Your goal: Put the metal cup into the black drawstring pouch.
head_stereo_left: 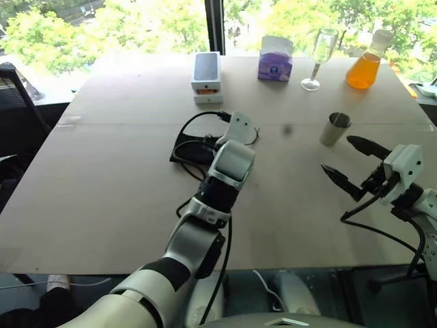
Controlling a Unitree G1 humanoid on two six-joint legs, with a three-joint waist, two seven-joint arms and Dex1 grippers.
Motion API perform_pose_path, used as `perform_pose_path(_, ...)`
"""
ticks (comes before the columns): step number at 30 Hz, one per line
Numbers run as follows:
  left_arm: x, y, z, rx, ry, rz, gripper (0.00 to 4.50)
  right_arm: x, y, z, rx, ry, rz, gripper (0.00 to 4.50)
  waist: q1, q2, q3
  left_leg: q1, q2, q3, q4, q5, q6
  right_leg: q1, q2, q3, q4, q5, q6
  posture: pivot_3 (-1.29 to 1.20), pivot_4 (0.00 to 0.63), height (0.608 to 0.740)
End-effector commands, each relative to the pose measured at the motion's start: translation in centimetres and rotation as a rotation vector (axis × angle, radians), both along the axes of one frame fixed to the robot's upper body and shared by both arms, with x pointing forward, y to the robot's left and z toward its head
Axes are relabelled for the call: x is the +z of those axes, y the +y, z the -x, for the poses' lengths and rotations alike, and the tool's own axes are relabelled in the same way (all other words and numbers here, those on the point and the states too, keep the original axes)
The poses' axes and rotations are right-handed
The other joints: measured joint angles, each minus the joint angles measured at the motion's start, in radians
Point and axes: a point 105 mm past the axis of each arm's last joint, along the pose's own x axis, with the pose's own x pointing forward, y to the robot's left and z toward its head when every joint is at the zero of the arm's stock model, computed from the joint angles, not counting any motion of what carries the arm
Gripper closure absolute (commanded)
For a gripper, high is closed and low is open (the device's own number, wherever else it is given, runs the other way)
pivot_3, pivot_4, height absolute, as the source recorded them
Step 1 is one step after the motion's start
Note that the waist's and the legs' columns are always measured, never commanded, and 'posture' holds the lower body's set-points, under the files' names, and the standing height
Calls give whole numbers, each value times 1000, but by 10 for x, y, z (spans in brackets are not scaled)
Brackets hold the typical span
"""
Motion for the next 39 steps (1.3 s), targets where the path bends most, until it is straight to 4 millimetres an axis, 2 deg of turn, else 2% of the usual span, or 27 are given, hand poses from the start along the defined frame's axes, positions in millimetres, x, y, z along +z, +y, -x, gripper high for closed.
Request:
perform_pose_path(1,12,8,-3,27,-57,-30,31,9,1,4,-1,-47,5,0,0,0,0,0,0,0,0,0,0,0,0,0,0,0,0,0,150,740)
perform_pose_path(13,0,28,-1,106,-19,-71,31,4,0,5,-13,-49,1,0,1,0,0,0,0,0,0,0,0,0,0,0,0,0,0,0,150,740)
perform_pose_path(16,-8,33,0,123,5,-63,808,3,1,5,-15,-49,-1,0,-3,0,0,1,0,1,0,0,0,0,0,1,1,0,0,0,150,740)
perform_pose_path(18,-10,36,1,126,9,-64,1802,2,2,5,-14,-49,-3,0,-5,0,0,1,0,1,0,0,0,0,0,1,1,0,0,0,150,740)
perform_pose_path(20,-11,38,1,125,7,-65,2519,2,4,5,-14,-49,-4,0,-5,0,0,1,0,1,0,0,0,0,0,1,1,0,0,0,150,740)
perform_pose_path(21,-10,40,1,120,0,-68,3175,2,4,5,-15,-50,-6,0,-6,0,0,1,0,1,0,0,0,0,0,1,1,0,0,0,150,740)
perform_pose_path(24,-4,46,-2,-14,-73,-119,4295,2,5,4,-17,-48,-10,0,-13,0,0,1,0,1,0,0,0,0,0,1,1,0,0,0,150,740)
perform_pose_path(25,-2,46,-3,-109,-93,-150,4450,1,5,4,-17,-47,-11,0,-17,1,0,2,1,1,-1,1,-2,0,0,1,1,0,0,0,150,740)
perform_pose_path(28,-2,52,0,-325,-117,-194,4450,0,6,3,-15,-45,-12,0,-24,1,0,1,1,2,-2,3,-5,-3,0,3,3,0,0,0,150,740)
perform_pose_path(32,1,64,17,-631,-97,-280,4450,0,6,1,-15,-45,-15,0,-20,1,0,0,3,4,-2,3,-5,-3,-3,3,2,0,0,0,150,740)
perform_pose_path(37,19,73,40,-767,-119,-272,4450,-3,8,5,0,-29,-26,0,-3,1,0,-1,2,4,-1,0,0,-3,-5,2,2,0,-1,0,150,740)
perform_pose_path(39,17,77,50,-787,-89,-220,4450,-6,13,12,43,-15,-10,0,1,1,0,-1,2,4,-1,0,0,-3,-4,2,2,0,-1,0,150,740)
